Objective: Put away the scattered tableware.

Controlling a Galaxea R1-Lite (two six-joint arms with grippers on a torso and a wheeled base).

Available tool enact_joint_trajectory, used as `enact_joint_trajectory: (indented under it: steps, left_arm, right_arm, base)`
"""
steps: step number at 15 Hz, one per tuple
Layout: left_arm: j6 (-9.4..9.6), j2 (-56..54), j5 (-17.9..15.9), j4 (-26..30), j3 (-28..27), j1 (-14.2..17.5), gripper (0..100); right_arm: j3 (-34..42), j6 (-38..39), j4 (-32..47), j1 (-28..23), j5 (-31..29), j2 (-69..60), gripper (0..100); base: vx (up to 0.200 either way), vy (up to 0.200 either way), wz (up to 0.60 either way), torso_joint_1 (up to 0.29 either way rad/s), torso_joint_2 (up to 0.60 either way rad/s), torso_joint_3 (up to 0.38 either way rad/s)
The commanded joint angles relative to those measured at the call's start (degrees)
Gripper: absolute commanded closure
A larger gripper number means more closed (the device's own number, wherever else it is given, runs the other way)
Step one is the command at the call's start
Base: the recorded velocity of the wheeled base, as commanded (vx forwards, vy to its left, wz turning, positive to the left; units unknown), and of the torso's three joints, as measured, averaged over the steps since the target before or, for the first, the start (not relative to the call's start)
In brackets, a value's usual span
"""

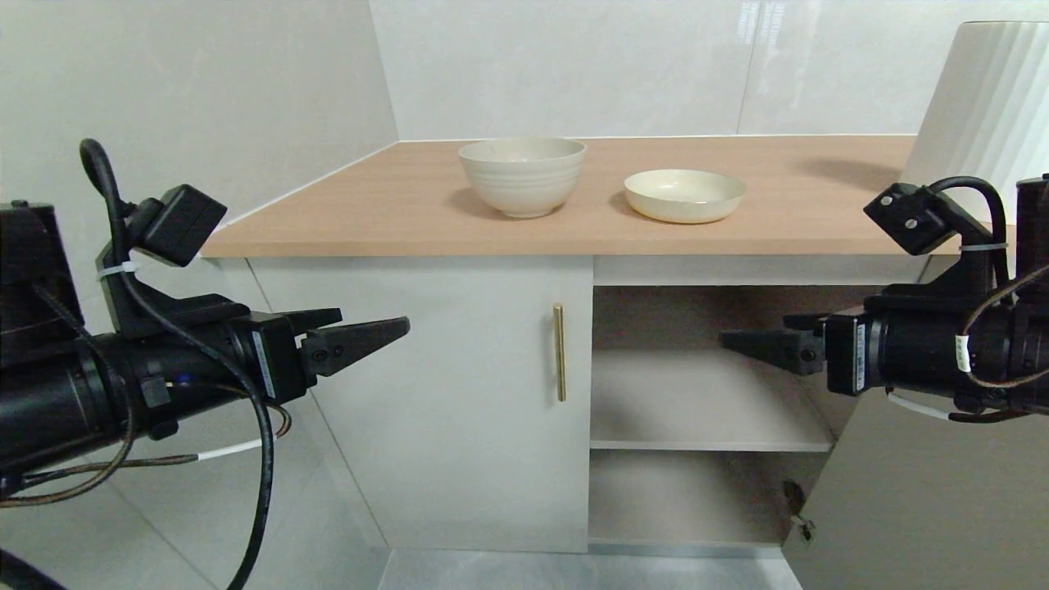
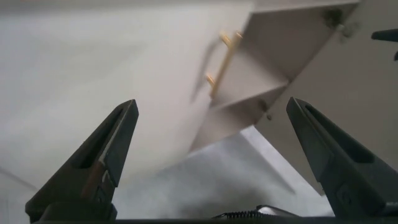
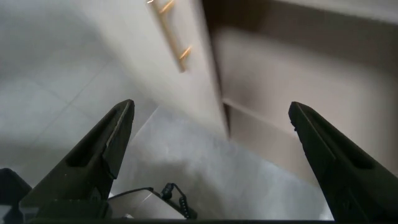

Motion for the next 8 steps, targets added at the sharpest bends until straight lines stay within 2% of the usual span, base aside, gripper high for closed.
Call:
enact_joint_trajectory:
  steps: [1,7,8]
  left_arm:
    - [-0.10,0.18,0.02,-0.19,0.11,0.01,0]
    - [-0.10,-0.08,0.19,-0.36,0.11,0.01,0]
    - [-0.10,0.00,0.19,-0.36,0.11,0.01,0]
  right_arm:
    - [0.27,-0.02,-0.01,0.03,0.03,-0.59,0]
    - [1.15,-0.20,-0.01,0.21,0.38,-3.40,0]
    - [1.23,-0.38,-0.01,0.47,0.56,-4.11,0]
  base:
    - [0.000,0.000,0.00,0.000,0.00,0.000]
    - [0.000,0.000,0.00,0.000,0.00,0.000]
    - [0.000,0.000,0.00,0.007,-0.22,-0.217]
